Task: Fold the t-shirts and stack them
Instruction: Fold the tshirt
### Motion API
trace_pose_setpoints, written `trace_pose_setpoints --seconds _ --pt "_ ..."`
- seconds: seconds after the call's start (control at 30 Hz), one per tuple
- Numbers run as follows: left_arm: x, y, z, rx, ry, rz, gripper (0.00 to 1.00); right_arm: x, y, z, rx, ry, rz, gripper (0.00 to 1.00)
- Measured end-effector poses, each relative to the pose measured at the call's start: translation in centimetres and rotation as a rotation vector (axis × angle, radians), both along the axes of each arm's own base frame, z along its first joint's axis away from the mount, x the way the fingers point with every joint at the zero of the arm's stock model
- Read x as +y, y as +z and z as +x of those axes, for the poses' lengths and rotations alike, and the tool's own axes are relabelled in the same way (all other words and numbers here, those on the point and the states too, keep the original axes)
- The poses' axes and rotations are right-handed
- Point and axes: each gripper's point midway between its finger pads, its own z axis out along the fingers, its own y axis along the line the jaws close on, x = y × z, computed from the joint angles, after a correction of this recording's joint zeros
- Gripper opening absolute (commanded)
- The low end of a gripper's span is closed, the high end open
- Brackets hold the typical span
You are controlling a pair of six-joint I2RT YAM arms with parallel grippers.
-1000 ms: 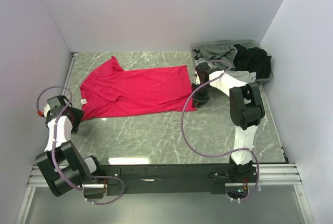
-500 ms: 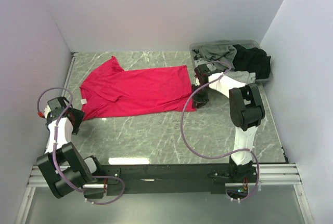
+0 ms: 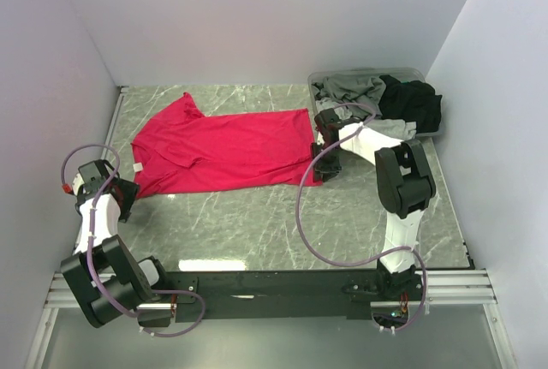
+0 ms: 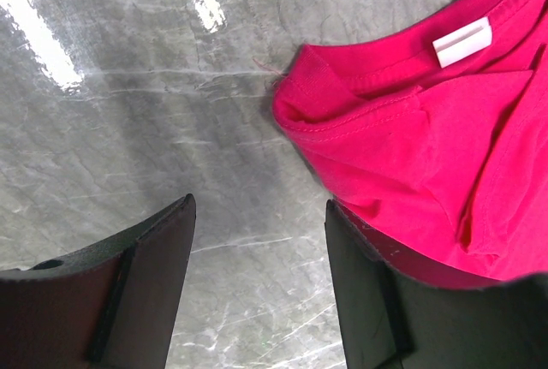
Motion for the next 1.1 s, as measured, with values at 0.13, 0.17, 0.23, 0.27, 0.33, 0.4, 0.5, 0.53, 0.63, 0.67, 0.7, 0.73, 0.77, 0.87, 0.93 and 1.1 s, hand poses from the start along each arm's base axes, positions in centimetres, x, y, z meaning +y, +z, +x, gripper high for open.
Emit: trace_pose_setpoints --seconds 0.13,0.17,0.23,0.27,0.33,0.4,0.5,0.53,0.63,0.67,0.7,0.73,0.77,0.87,0.93,1.1 --pt "-0.1 -0.1 -0.1 0.003 -0.001 -0.001 0.67 0.0 0.2 -0.4 -0.008 0.005 -0.002 0.47" --pt "-0.1 -0.1 -0.1 0.003 -0.003 0.001 0.67 -0.1 0.3 -0.7 -0.010 0.006 -0.003 0.47" --pt "0.0 0.0 -0.1 -0.001 -0.004 0.004 0.67 -0.1 0.6 -1.1 -0.015 0.013 -0.002 0.47" --pt "0.0 0.0 -0.1 -0.001 -0.006 0.005 0.67 -0.1 0.7 -1.3 -0.019 0.018 -0.001 0.47" --pt "-0.1 -0.1 -0.2 0.000 -0.007 0.005 0.67 0.1 1.2 -1.6 -0.035 0.029 0.003 0.48" --pt "-0.2 -0.2 -0.4 0.003 -0.007 0.003 0.67 0.4 1.6 -1.7 -0.056 0.038 0.011 0.48" --pt "-0.3 -0.4 -0.5 0.006 -0.007 0.001 0.67 0.7 2.1 -1.5 -0.080 0.047 0.020 0.48" --pt "-0.3 -0.4 -0.5 0.007 -0.007 0.000 0.67 0.8 2.2 -1.3 -0.087 0.048 0.022 0.48" --pt "-0.3 -0.4 -0.6 0.008 -0.008 0.001 0.67 0.7 2.1 -1.2 -0.092 0.047 0.016 0.47" --pt "-0.3 -0.4 -0.6 0.008 -0.009 0.001 0.67 0.7 2.1 -1.2 -0.093 0.046 0.012 0.46" --pt "-0.3 -0.5 -0.6 0.009 -0.009 0.000 0.68 0.6 2.0 -1.1 -0.095 0.045 0.009 0.45" --pt "-0.3 -0.5 -0.6 0.009 -0.009 0.001 0.68 0.5 1.9 -1.1 -0.095 0.044 -0.002 0.45" --pt "-0.3 -0.5 -0.6 0.010 -0.009 0.000 0.67 0.4 1.8 -1.1 -0.094 0.043 -0.006 0.45" --pt "-0.3 -0.5 -0.6 0.010 -0.009 0.000 0.67 0.1 1.3 -1.1 -0.088 0.039 -0.024 0.42" --pt "-0.3 -0.5 -0.6 0.009 -0.009 0.001 0.67 0.0 1.2 -1.0 -0.087 0.039 -0.032 0.40" --pt "-0.3 -0.4 -0.5 0.002 -0.010 0.004 0.67 0.3 1.0 -1.2 -0.087 0.051 -0.036 0.27"
